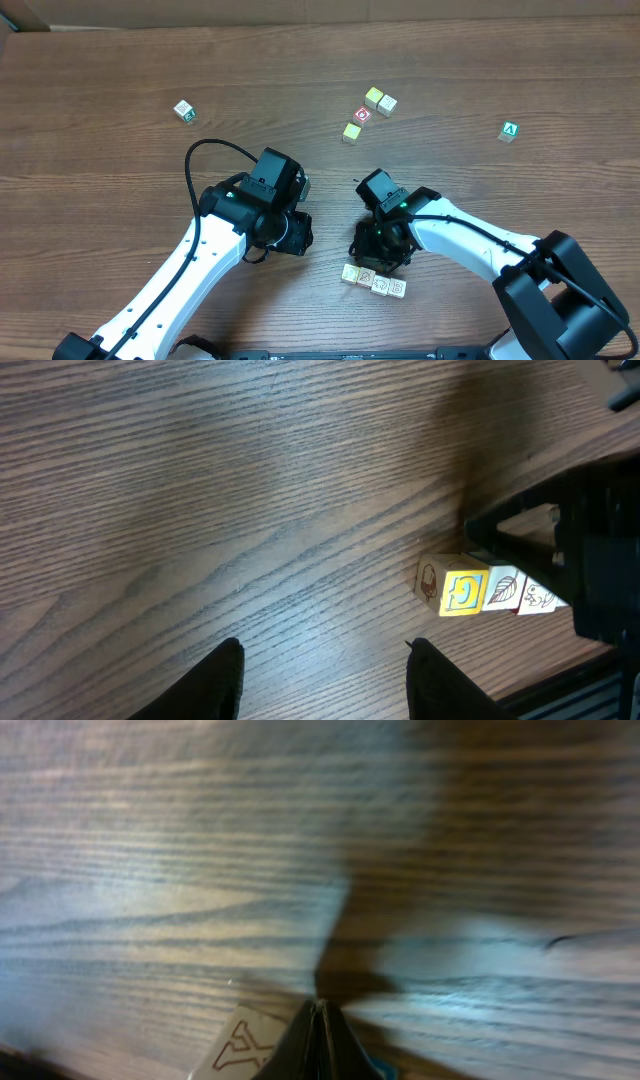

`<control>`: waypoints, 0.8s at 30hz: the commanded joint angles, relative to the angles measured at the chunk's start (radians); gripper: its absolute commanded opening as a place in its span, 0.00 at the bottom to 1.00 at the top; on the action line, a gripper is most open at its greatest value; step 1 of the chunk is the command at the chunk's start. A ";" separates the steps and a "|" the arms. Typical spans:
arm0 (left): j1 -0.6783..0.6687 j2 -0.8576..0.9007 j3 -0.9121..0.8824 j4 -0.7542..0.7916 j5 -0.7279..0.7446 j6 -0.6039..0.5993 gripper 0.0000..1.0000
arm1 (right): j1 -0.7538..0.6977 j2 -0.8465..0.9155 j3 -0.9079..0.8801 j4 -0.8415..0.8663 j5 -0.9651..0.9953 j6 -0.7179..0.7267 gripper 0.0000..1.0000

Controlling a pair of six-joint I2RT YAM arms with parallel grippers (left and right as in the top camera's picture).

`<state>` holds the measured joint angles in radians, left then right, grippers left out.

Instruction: Flip 4 blocks

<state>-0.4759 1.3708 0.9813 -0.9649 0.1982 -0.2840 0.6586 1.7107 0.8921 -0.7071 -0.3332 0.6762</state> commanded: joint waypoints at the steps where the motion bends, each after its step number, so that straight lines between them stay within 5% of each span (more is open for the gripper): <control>1: 0.004 0.002 -0.011 0.002 0.004 0.019 0.45 | 0.021 0.003 0.011 0.002 -0.010 -0.011 0.04; 24: 0.004 0.002 -0.011 0.001 0.004 0.019 0.45 | 0.027 0.003 0.011 -0.021 -0.021 -0.023 0.04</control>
<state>-0.4759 1.3708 0.9813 -0.9649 0.1982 -0.2840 0.6823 1.7107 0.8921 -0.7273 -0.3439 0.6651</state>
